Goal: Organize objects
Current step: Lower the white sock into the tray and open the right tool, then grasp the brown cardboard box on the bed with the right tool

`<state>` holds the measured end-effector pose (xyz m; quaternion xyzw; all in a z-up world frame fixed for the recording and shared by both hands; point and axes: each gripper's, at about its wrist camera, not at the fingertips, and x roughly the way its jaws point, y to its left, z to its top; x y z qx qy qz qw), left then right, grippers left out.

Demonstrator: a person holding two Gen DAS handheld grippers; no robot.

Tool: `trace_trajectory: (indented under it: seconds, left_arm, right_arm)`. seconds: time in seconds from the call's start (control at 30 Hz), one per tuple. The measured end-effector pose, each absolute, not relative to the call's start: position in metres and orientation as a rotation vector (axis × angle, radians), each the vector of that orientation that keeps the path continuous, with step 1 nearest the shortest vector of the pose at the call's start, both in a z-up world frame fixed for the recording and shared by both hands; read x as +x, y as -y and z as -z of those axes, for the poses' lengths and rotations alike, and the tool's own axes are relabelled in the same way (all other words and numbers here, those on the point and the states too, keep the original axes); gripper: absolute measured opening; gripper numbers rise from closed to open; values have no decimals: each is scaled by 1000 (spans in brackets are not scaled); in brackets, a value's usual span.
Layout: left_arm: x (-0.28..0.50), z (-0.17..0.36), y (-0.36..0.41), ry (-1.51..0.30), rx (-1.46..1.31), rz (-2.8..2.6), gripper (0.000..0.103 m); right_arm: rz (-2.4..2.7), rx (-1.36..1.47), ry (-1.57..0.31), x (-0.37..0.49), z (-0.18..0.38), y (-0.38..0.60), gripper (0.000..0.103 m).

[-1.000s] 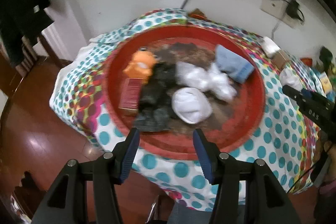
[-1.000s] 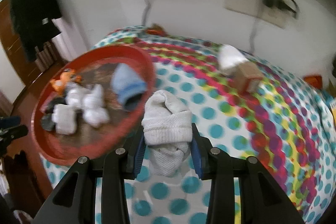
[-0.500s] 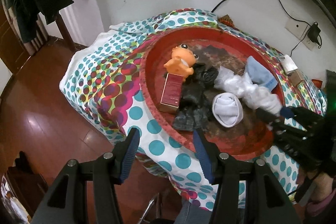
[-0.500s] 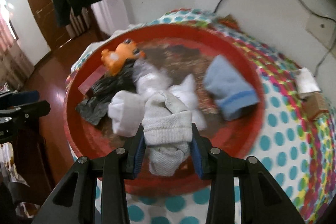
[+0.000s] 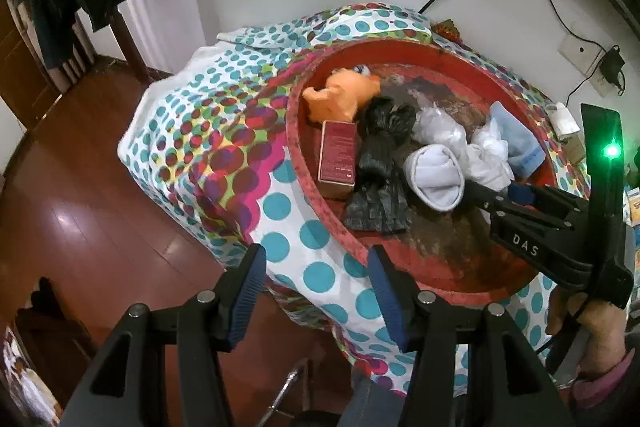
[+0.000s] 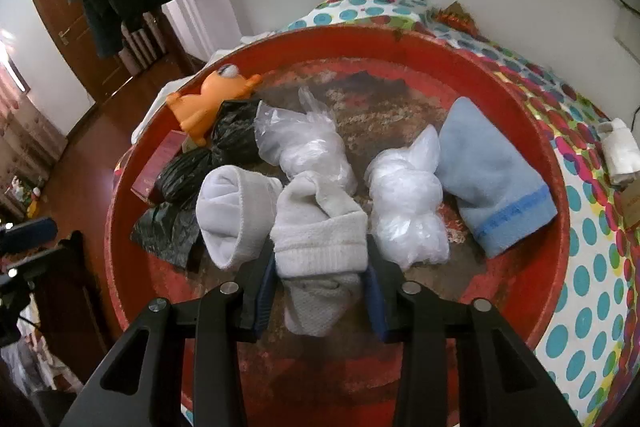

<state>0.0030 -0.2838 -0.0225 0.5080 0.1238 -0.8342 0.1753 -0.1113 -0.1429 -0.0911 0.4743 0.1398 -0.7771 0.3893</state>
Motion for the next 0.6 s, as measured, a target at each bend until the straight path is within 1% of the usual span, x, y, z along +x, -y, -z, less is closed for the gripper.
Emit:
trace_trajectory:
  seconds: [0.03, 0.1, 0.17, 0.3, 0.33, 0.37, 0.4, 0.53, 0.6]
  left_arm:
    - [2, 19, 282, -323, 1432, 2368, 54]
    - [0, 16, 280, -291, 1425, 2371, 54]
    - [-4, 17, 276, -279, 1431, 2365, 54]
    - [-18, 20, 262, -252, 1485, 2388, 54]
    - [-22, 20, 257, -220, 1492, 2395, 54]
    - [-29, 18, 248, -166, 1497, 2400, 54]
    - [-31, 16, 243, -146, 1495, 2410, 54]
    - [-45, 12, 220, -139, 1506, 2472, 54]
    - [-49, 15, 209, -120, 1535, 2485, 54]
  right_arm:
    - [1979, 1203, -360, -111, 90, 142, 41]
    - [1981, 1185, -359, -108, 85, 135, 48]
    - [1984, 1148, -343, -102, 76, 121, 68]
    - [2035, 1084, -289, -104, 53, 80, 69]
    - [2074, 1068, -281, -109, 48, 64, 71]
    - [2106, 1058, -279, -115, 45, 52, 77]
    - [2145, 1052, -281, -122, 44, 39, 79]
    - [2302, 1105, -229, -165, 56, -20, 79]
    - [2382, 1154, -173, -192, 68, -53, 79]
